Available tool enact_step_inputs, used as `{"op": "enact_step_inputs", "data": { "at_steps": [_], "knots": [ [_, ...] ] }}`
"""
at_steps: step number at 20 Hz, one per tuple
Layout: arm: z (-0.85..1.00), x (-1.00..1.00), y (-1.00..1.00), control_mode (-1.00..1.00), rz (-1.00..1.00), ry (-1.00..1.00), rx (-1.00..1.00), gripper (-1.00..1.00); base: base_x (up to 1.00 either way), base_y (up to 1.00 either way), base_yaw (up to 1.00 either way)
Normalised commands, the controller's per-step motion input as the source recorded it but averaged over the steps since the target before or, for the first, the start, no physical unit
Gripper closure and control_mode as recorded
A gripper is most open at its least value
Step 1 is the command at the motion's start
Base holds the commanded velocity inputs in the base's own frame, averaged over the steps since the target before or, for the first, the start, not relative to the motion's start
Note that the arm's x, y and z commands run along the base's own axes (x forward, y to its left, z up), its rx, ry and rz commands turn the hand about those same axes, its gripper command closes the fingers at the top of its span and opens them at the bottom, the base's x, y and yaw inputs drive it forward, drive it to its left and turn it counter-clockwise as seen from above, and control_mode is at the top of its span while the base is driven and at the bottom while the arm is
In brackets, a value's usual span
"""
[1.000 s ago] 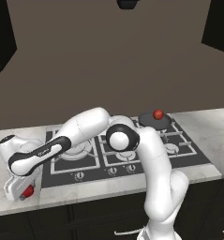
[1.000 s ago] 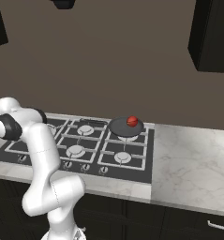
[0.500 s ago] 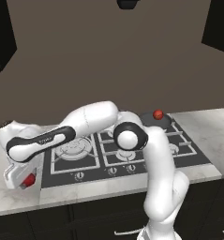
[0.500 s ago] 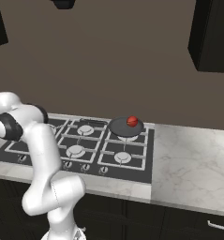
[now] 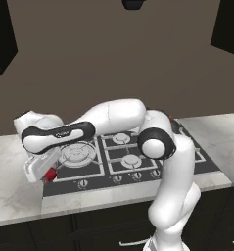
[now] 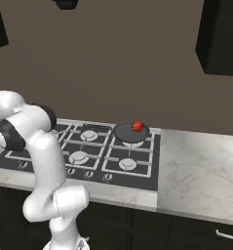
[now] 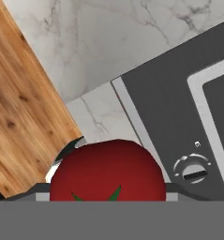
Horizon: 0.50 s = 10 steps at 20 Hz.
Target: Place the pan on the rear right burner on the stove. Then place the tomato and the onion in the pan and turn on the rear right burner.
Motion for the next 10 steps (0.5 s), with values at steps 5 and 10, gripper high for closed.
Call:
{"op": "enact_step_inputs", "data": {
  "at_steps": [5, 10],
  "knots": [
    [0.22, 0.00, -0.97, -1.00, -0.01, 0.00, 0.07, 1.00, 0.00, 0.00, 0.00],
    [0.42, 0.21, -0.79, -1.00, -0.05, 0.00, 0.12, 1.00, 0.00, 0.00, 0.00]
  ]
}}
